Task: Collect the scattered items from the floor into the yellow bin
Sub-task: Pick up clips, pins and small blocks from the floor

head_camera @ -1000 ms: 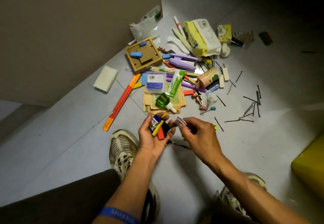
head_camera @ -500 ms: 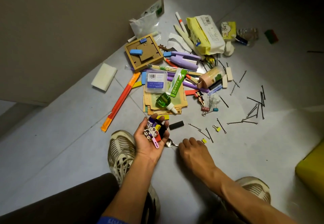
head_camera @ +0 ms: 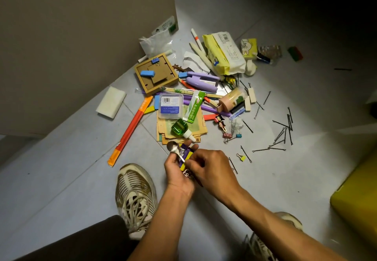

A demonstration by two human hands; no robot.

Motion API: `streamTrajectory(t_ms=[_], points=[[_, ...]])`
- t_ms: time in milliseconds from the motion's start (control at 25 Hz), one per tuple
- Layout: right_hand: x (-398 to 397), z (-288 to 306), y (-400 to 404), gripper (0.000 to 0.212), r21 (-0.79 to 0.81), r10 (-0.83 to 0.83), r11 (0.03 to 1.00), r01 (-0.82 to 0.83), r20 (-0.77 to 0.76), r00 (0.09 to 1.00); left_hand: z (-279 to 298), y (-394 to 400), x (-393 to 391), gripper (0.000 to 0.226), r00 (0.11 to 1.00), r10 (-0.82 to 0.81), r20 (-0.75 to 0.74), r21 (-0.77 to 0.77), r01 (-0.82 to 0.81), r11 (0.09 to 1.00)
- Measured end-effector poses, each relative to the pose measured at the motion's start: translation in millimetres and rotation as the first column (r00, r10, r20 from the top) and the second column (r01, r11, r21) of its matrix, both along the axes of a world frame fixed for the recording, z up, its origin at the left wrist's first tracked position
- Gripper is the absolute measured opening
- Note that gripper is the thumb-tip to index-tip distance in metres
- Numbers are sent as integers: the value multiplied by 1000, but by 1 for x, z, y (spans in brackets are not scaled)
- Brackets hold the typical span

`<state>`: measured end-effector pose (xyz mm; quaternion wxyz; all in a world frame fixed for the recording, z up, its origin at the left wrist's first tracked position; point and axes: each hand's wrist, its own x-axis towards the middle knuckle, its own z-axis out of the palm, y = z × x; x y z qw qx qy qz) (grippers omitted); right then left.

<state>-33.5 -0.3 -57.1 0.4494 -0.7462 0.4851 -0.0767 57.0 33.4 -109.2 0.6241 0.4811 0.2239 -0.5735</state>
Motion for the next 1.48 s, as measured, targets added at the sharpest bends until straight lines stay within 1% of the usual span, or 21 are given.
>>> streamTrajectory(t_ms=[160, 240, 320, 360, 440, 640, 760, 840, 920, 960, 1000, 1040, 1080, 1120, 1160, 1240, 1320, 1360, 1400, 1440, 1480], points=[[0, -21, -1, 7, -109, -137, 981, 160, 198, 971, 1, 1, 8, 40, 999, 42, -31, -13, -43, 999], [-8, -42, -8, 23, -200, 61, 978, -57, 15, 998, 0, 8, 21, 30, 999, 43, -24, -20, -43, 999], [-16, -68, -13, 35, -246, 333, 883, -400, -272, 903, 0, 16, 35, 27, 999, 43, -6, -14, -43, 999], [-17, -76, -14, 34, -264, 386, 831, -489, -360, 849, -1, 19, 40, 28, 999, 50, -3, -9, -50, 999], [-9, -83, -14, 26, -308, 399, 787, -535, -408, 821, -1, 23, 49, 34, 997, 83, -10, 9, -83, 997], [28, -88, -18, 18, -459, 356, 757, -465, -307, 883, 0, 27, 54, 35, 985, 148, -88, 11, -148, 989], [37, -91, -16, 20, -455, 389, 675, -581, -450, 804, 1, 28, 56, 34, 981, 164, -103, 10, -163, 987], [37, -89, -15, 23, -361, 387, 741, -566, -460, 799, 3, 28, 59, 34, 980, 166, -110, 16, -165, 986], [29, -84, -14, 20, -190, 244, 934, -302, -279, 929, 4, 24, 58, 33, 979, 162, -125, 19, -161, 987], [24, -82, -13, 16, 11, 94, 996, -94, -148, 984, 4, 24, 57, 33, 977, 168, -135, 24, -166, 986], [19, -80, -11, 13, 313, -110, 943, 110, -19, 994, 3, 23, 56, 33, 974, 174, -146, 25, -172, 985], [13, -76, -7, 12, 613, -320, 760, 218, 59, 946, 1, 23, 53, 33, 971, 181, -159, 28, -179, 983], [7, -73, -2, 17, 807, -482, 548, 222, 88, 872, 0, 23, 50, 33, 968, 187, -168, 28, -184, 982], [2, -70, 3, 25, 908, -582, 383, 173, 92, 808, -1, 23, 48, 33, 967, 189, -172, 26, -187, 982], [-5, -69, 6, 32, 951, -635, 285, 120, 93, 767, -1, 23, 46, 34, 967, 189, -174, 26, -187, 982], [-16, -68, 13, 37, 970, -656, 235, 62, 111, 746, -2, 22, 41, 36, 966, 187, -176, 27, -185, 982], [-23, -73, 17, 13, 928, -602, 337, 160, 82, 794, -2, 22, 40, 36, 967, 186, -173, 18, -186, 982], [-27, -75, 19, 7, 857, -529, 463, 227, 61, 847, -2, 21, 40, 36, 967, 184, -173, 13, -185, 983], [-31, -78, 22, 21, 709, -393, 662, 243, 52, 918, -2, 22, 41, 36, 968, 184, -169, 13, -184, 983], [-34, -79, 25, 25, 497, -195, 855, 146, 46, 980, -2, 22, 43, 36, 970, 185, -156, 19, -184, 983], [-34, -79, 29, 21, 279, 39, 959, -48, 39, 998, -3, 24, 46, 36, 972, 190, -136, 31, -187, 982]])
